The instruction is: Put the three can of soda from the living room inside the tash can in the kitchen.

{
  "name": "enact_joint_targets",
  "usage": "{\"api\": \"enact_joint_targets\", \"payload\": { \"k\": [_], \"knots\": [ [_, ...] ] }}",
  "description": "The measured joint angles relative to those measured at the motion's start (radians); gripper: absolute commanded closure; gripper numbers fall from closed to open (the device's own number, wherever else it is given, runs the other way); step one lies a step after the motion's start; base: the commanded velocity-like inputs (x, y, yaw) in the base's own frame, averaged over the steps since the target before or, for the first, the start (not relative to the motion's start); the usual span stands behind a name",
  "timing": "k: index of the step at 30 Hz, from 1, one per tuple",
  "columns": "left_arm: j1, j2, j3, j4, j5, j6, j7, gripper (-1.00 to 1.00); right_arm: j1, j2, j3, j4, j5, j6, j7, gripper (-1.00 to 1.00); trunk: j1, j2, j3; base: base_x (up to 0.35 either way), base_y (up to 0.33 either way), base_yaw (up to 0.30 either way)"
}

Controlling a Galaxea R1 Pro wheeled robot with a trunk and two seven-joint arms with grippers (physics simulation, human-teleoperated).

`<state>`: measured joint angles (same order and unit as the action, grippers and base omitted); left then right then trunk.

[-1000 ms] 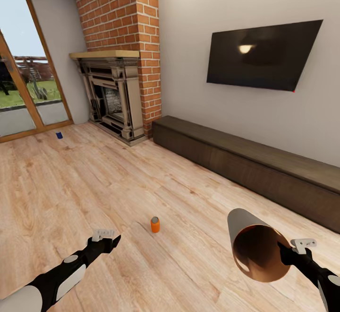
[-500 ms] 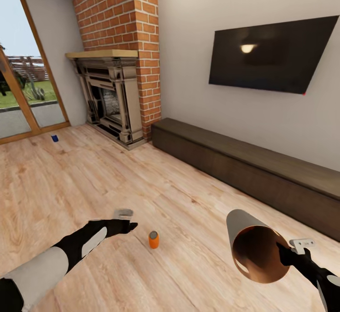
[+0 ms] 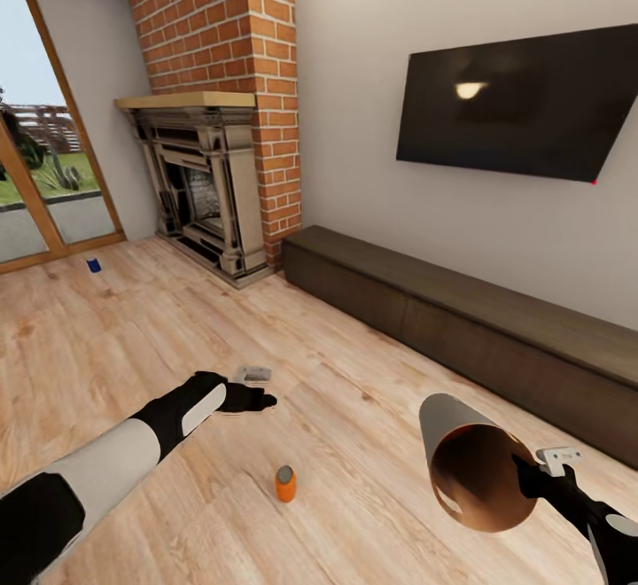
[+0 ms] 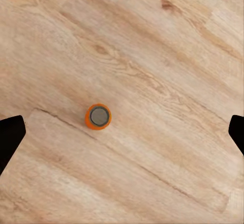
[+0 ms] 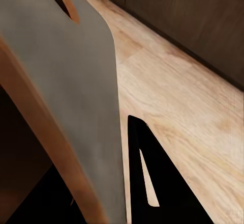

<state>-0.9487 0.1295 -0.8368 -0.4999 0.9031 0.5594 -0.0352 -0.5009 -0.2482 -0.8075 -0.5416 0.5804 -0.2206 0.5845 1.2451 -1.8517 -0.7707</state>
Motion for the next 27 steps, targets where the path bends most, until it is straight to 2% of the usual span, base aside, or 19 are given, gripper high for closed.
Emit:
{"api": "enact_joint_targets", "payload": {
  "k": [7, 12, 17, 27],
  "knots": [
    [-0.047, -0.045, 0.001, 0.075, 0.004, 0.063, 0.007, -1.00, 0.000, 0.000, 0.004, -0.002, 0.000, 0.001, 0.004, 1.00, 0.000, 0.000, 0.000, 0.323, 0.000, 0.000],
    [-0.057, -0.073, 0.001, 0.109, 0.004, 0.109, 0.049, -1.00, 0.000, 0.000, 0.005, -0.003, 0.000, 0.000, 0.004, 1.00, 0.000, 0.000, 0.000, 0.323, 0.000, 0.000],
    [-0.059, -0.085, 0.001, 0.150, 0.003, 0.146, 0.059, -1.00, 0.000, 0.000, 0.005, -0.002, -0.003, 0.001, 0.002, 1.00, 0.000, 0.000, 0.000, 0.244, 0.000, 0.000],
    [-0.053, -0.085, -0.001, 0.193, 0.002, 0.147, 0.059, -1.00, 0.000, 0.001, 0.006, -0.001, 0.000, 0.001, 0.003, 1.00, 0.000, 0.000, 0.000, 0.032, 0.000, 0.000]
  ]
}}
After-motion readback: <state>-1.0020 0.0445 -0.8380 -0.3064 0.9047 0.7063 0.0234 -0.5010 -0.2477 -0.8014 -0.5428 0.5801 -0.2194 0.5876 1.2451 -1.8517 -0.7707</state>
